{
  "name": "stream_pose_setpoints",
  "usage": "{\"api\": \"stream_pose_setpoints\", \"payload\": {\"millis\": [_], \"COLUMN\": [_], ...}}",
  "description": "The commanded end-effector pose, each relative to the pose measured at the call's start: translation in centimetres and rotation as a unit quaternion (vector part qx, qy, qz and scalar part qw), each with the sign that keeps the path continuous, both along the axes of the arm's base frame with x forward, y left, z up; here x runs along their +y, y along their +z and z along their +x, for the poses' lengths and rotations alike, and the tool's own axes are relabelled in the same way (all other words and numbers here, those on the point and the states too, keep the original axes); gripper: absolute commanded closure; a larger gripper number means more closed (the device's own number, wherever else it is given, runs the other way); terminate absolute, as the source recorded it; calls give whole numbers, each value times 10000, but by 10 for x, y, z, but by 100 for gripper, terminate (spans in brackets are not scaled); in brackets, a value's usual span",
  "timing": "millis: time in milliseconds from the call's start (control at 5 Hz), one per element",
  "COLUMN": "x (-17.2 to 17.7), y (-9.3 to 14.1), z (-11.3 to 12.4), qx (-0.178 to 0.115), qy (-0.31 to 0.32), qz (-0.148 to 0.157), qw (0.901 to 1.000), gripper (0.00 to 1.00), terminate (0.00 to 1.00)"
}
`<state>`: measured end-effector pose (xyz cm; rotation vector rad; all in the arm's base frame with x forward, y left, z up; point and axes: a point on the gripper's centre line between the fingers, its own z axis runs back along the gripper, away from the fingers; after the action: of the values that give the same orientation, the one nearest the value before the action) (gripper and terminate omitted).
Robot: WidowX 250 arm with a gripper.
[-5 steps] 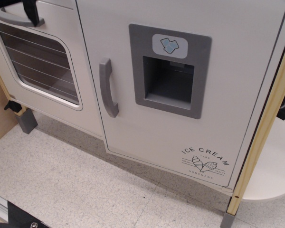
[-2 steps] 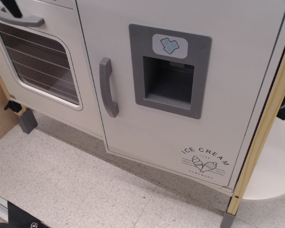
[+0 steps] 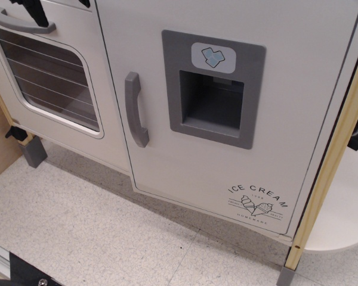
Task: Open fridge
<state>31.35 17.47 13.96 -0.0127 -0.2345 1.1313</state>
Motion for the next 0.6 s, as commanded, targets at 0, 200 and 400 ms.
{"api": "stream_pose_setpoints", "payload": {"millis": [0, 200, 400], "x": [-17, -17, -26], "y": [8, 5, 3], "z": [-19, -37, -57], "qx": [-116, 65, 142], "qy": [-980, -1402, -1917], "qz": [148, 185, 268], "qw": [9950, 9899, 9810], "gripper": [0, 0, 0], "terminate": [0, 0, 0]}}
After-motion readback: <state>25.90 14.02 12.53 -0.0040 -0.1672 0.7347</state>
